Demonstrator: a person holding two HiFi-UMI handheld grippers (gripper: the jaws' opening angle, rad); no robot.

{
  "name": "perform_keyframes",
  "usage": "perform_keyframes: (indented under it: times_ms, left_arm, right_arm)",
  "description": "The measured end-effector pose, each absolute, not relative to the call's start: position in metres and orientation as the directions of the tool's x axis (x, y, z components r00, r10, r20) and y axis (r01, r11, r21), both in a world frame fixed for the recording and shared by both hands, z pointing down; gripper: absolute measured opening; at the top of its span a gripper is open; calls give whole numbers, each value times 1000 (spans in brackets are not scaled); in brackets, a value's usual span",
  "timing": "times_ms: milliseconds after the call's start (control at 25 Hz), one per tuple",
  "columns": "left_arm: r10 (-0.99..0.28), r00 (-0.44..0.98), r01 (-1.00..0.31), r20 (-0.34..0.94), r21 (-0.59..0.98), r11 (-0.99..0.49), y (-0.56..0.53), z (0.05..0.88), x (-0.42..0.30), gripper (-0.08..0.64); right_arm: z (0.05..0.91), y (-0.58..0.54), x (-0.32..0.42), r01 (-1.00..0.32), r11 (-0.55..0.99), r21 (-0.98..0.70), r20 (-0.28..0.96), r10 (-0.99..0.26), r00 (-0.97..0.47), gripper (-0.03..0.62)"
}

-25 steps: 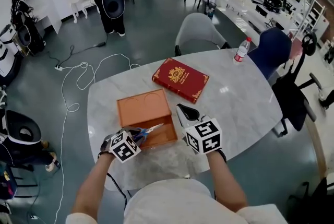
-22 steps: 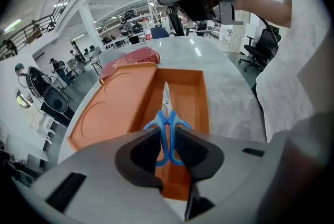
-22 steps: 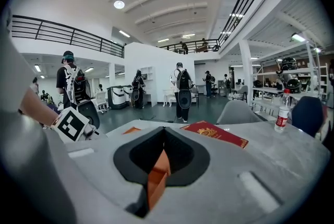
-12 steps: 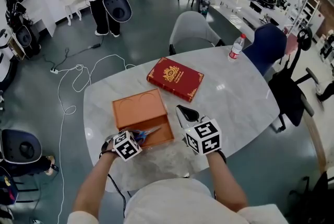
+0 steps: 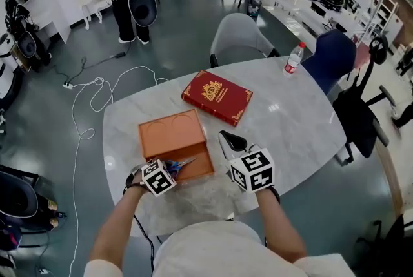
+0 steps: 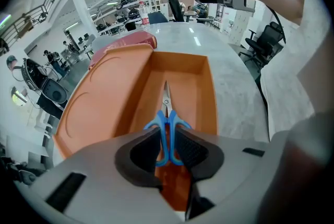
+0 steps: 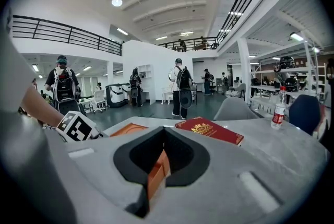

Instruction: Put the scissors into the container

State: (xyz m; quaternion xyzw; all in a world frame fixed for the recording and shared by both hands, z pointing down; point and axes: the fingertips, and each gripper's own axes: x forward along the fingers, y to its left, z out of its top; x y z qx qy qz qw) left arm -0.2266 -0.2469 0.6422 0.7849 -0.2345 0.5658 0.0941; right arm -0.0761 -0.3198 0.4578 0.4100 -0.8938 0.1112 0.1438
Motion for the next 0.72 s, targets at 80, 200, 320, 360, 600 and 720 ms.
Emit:
perform_keyframes:
  times_ms: [80,200,320,360,600,720]
  left_arm:
    - [-256,240,-470,937,-119,-875,-247,645,-226,83]
    - [-250,227,-464,941,-122,-878,-247,647,-227,84]
    - [-244,227,-464,943,-115,-878,-246,647,-228,84]
    - [-240,229,-464,943,-111,-879,-246,646,-227,84]
    - [-230,231,-470,945,-98,-877,-245,644,-227,84]
    - [-233,240,-485,943,-91,-870,-245,643,-227,84]
  right_arm:
    - [459,-321,-76,-763,641,-82,348,-699,-625,5]
    - [461,-321,-77,-761,643,-85,347,-697,-627,5]
    - [460,-321,-78,-760,644,-88,345,-696,-629,5]
    - [460,-321,-78,-760,644,-88,345,-696,-630,5]
    - [460,-321,-78,-755,649,-92,346,-690,-635,5]
    - [460,-321,-77,-754,650,-94,344,-689,-638,5]
